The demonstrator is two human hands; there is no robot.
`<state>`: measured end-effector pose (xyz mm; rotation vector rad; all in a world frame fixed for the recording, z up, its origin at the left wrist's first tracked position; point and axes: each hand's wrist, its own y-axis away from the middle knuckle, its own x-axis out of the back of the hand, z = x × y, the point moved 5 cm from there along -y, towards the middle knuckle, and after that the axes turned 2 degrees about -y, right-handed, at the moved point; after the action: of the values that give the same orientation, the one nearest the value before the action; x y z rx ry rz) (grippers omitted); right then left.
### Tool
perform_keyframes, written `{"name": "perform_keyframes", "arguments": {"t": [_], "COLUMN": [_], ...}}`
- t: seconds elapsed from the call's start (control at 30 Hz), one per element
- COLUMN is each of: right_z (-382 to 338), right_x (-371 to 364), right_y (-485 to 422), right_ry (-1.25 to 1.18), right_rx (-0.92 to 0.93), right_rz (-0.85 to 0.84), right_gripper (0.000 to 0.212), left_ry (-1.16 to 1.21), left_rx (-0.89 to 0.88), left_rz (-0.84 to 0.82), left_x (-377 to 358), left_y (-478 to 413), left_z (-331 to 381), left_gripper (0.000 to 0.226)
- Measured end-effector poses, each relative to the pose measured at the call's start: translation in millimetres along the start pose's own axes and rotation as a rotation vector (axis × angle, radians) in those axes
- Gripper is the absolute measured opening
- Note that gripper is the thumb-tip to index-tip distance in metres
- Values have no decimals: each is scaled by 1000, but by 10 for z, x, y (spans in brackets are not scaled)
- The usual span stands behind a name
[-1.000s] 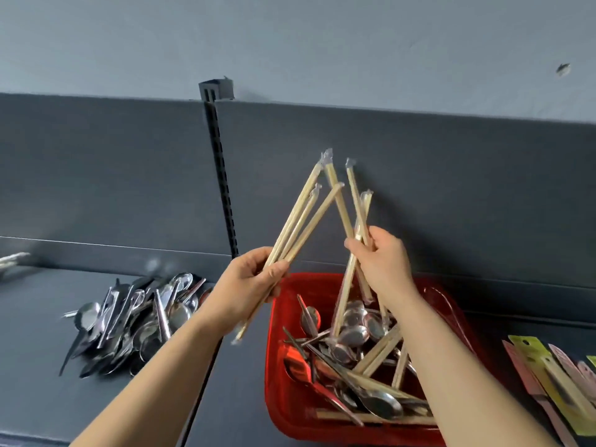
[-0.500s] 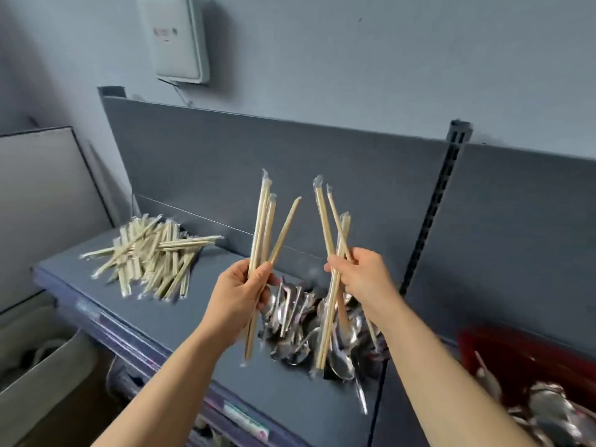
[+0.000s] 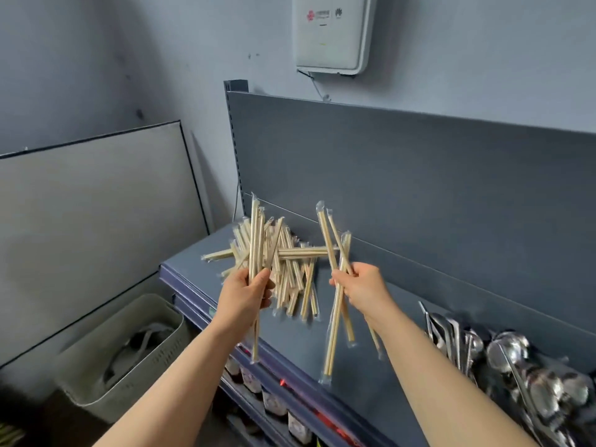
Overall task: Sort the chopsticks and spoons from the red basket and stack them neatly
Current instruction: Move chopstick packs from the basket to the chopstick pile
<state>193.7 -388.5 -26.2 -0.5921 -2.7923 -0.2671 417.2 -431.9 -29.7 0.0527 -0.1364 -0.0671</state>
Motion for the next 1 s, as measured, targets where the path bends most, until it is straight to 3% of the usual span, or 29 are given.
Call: {"name": "perform_keyframes", "arguments": {"t": [0.27, 0.43, 0.63, 0.83, 1.0], "right_z": [-78, -34, 104, 190, 180], "right_x": [-584, -934, -1180, -1208, -1221], "right_y": [-914, -1401, -1665, -1618, -1481], "right_ry": [42, 77, 123, 198, 211], "right_rx": [-1, -43, -73, -59, -92], "right_rz": [-21, -55, -72, 91, 235], "right_gripper": [13, 12, 22, 22, 20], "left_ry": [-119, -263, -274, -410, -531], "left_rx": [35, 73, 47, -61, -152], "left_rz": [83, 117, 57, -18, -131], "left_x": [100, 61, -64, -75, -27], "left_y": [-1031, -1548, -1883, -2058, -2123], "left_z": [-177, -323, -436, -534, -524], "left_gripper": [16, 26, 19, 22, 42]}}
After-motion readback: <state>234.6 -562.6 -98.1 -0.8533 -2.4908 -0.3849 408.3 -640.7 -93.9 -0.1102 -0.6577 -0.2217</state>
